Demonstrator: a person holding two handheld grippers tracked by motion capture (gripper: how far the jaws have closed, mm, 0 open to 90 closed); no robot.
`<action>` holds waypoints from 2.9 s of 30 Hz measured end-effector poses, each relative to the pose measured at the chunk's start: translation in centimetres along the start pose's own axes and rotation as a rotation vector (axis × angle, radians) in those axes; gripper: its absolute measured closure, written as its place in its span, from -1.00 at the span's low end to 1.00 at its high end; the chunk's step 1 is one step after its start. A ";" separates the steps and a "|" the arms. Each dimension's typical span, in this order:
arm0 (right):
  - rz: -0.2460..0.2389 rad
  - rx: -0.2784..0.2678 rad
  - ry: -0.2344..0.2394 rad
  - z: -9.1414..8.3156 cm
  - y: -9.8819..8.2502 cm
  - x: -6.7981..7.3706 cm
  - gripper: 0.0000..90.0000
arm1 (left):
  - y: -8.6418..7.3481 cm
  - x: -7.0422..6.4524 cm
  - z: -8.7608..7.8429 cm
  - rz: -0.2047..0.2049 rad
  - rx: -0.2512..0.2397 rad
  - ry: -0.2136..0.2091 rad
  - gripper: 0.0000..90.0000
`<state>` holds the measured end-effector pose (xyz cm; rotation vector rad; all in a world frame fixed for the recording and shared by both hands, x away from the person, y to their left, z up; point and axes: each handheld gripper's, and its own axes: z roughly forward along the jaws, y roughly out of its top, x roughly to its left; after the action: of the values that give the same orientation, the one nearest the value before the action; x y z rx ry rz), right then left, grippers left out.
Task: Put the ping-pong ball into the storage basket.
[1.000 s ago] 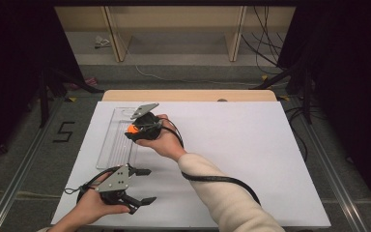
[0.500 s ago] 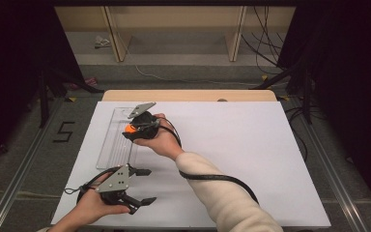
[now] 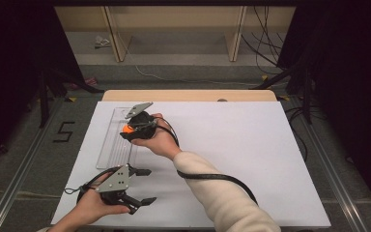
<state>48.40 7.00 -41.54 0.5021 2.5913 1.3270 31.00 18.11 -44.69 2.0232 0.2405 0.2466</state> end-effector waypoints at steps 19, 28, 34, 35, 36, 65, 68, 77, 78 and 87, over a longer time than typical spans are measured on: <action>-0.008 0.015 0.010 0.8 0.0 0.2 0.14 | 0.0 0.0 0.0 0.001 0.001 0.000 -0.60; -0.013 0.018 0.015 1.1 0.2 0.2 0.14 | 0.0 0.0 0.0 0.002 0.001 -0.001 -0.59; -0.012 0.026 0.021 1.3 0.1 0.4 0.14 | 0.0 0.0 0.0 0.002 0.001 -0.002 -0.59; -0.013 0.027 0.023 1.4 0.0 0.4 0.14 | 0.0 0.0 0.0 0.002 0.001 -0.002 -0.59; -0.013 0.027 0.024 1.4 0.0 0.4 0.14 | 0.0 0.0 0.0 0.002 0.001 -0.003 -0.59; -0.019 0.055 0.032 2.4 -0.4 0.4 0.14 | 0.0 0.0 0.0 0.005 0.006 -0.007 -0.60; -0.019 0.059 0.035 2.5 -0.4 0.4 0.14 | 0.0 0.0 0.0 0.005 0.006 -0.007 -0.60; -0.018 0.061 0.035 2.7 -0.5 0.4 0.14 | 0.0 -0.1 0.0 0.005 0.007 -0.008 -0.60; -0.017 0.063 0.035 2.7 -0.5 0.4 0.14 | 0.0 -0.1 0.0 0.006 0.007 -0.007 -0.60; -0.019 0.066 0.037 2.8 -0.6 0.5 0.14 | 0.0 -0.1 0.0 0.006 0.007 -0.009 -0.60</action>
<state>48.69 9.03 -43.64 0.4665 2.6705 1.2592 30.94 18.11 -44.71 2.0323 0.2302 0.2411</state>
